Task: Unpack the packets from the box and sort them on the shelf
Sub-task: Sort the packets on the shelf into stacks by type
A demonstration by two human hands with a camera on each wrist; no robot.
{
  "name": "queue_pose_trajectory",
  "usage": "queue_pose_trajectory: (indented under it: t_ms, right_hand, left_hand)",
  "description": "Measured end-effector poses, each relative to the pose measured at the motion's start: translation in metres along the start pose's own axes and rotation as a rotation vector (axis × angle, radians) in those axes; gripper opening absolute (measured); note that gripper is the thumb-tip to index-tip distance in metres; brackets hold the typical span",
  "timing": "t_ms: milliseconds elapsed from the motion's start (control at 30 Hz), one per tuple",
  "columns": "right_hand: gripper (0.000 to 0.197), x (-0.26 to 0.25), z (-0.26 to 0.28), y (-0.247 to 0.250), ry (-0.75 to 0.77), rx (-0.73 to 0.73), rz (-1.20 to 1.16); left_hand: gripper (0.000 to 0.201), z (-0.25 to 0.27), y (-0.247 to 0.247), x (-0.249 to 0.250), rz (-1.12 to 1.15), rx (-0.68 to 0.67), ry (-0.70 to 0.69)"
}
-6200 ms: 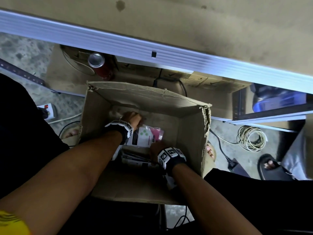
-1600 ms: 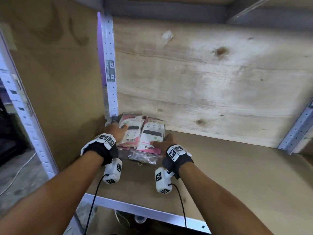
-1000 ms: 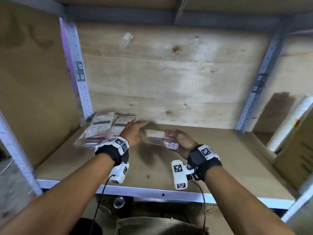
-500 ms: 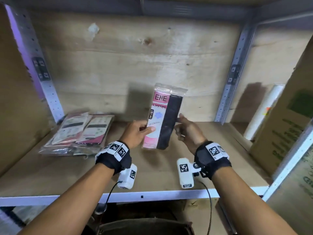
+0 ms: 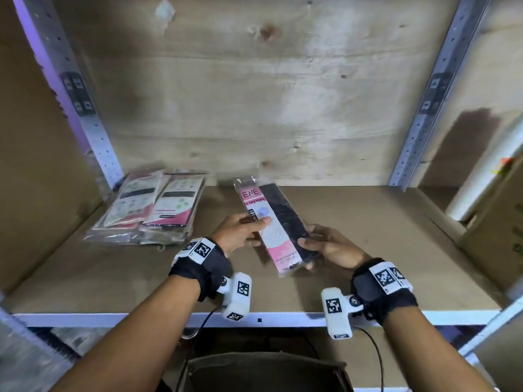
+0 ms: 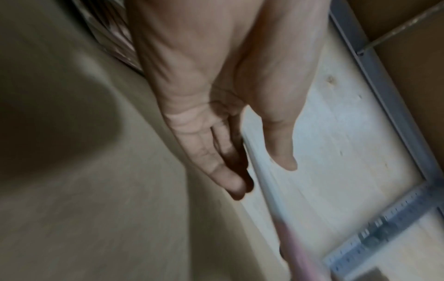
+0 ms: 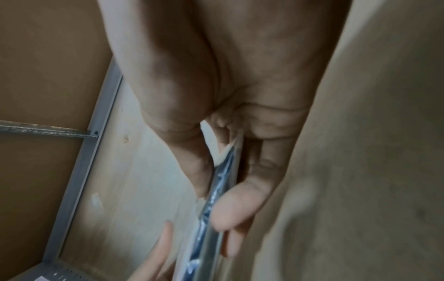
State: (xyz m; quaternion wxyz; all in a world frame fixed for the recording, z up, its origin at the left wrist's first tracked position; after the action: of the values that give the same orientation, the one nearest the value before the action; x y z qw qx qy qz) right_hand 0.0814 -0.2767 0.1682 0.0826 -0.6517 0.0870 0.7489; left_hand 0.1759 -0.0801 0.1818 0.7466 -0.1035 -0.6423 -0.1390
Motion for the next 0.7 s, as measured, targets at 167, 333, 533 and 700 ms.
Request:
queue_pose_trajectory:
  t_ms: [167, 333, 533, 700]
  right_hand:
    - [0.027, 0.004, -0.004, 0.007, 0.026, -0.057, 0.067]
    - [0.026, 0.002, 0.003, 0.013, 0.039, -0.08, 0.179]
    - [0.018, 0.0, 0.013, 0.026, 0.078, -0.119, 0.163]
    - [0.019, -0.001, 0.017, 0.052, 0.127, 0.003, 0.116]
  left_hand:
    - [0.038, -0.015, 0.038, 0.016, 0.141, 0.296, -0.042]
    - [0.025, -0.024, 0.065, 0.015, -0.234, 0.245, -0.143]
    - [0.04, -0.029, 0.055, 0.029, -0.472, 0.3, -0.332]
    - [0.059, -0.037, 0.034, 0.034, -0.583, 0.348, -0.444]
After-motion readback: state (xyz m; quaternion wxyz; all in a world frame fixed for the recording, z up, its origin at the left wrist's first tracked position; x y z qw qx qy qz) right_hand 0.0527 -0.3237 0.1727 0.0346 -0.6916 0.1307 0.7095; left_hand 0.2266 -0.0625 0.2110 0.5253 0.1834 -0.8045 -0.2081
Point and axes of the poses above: each hand's wrist, its own z-axis away from the middle knuckle, its own y-axis out of the back of the hand, x = y × z, the point moved 3 cm from there along -z, towards the middle knuckle, and after that the axes turned 12 degrees about x, right-handed, at the moved point
